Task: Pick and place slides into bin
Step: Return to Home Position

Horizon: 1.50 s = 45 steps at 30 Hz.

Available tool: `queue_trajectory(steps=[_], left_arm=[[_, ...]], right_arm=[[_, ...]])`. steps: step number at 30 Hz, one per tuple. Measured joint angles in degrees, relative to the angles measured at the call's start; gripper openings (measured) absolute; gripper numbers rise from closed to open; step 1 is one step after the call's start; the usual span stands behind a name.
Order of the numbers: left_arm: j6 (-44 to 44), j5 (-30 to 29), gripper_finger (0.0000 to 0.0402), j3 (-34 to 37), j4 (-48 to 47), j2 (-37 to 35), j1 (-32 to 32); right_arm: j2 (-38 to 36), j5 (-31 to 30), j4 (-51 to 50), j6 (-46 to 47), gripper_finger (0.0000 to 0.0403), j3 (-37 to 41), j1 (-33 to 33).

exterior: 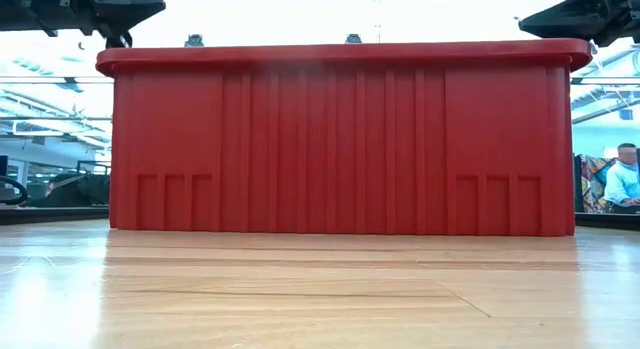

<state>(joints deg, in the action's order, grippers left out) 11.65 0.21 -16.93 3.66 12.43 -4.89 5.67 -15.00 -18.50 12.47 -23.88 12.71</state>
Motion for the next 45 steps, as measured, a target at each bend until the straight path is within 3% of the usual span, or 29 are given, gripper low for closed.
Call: queue_trajectory(steps=[11, 23, 35, 45], left_arm=[[3.1, 0.0, 0.0002, 0.0, 0.0, 0.0, 0.0], [3.1, -0.1, 0.0028, 0.0, 0.0, 0.0, 0.0], [3.1, -0.2, 0.0001, 0.0, 0.0, 0.0, 0.0], [3.1, -0.2, 0.0027, 0.0, 0.0, 0.0, 0.0]], right_arm=[[0.0, 0.0, 0.0, -0.1, 0.0, 0.0, 0.0], [0.0, 0.1, 0.0, -0.1, 0.0, 0.0, 0.0], [0.0, 0.1, 0.0, -0.1, 0.0, 0.0, 0.0], [0.0, 0.1, 0.0, -0.1, 0.0, 0.0, 0.0]])
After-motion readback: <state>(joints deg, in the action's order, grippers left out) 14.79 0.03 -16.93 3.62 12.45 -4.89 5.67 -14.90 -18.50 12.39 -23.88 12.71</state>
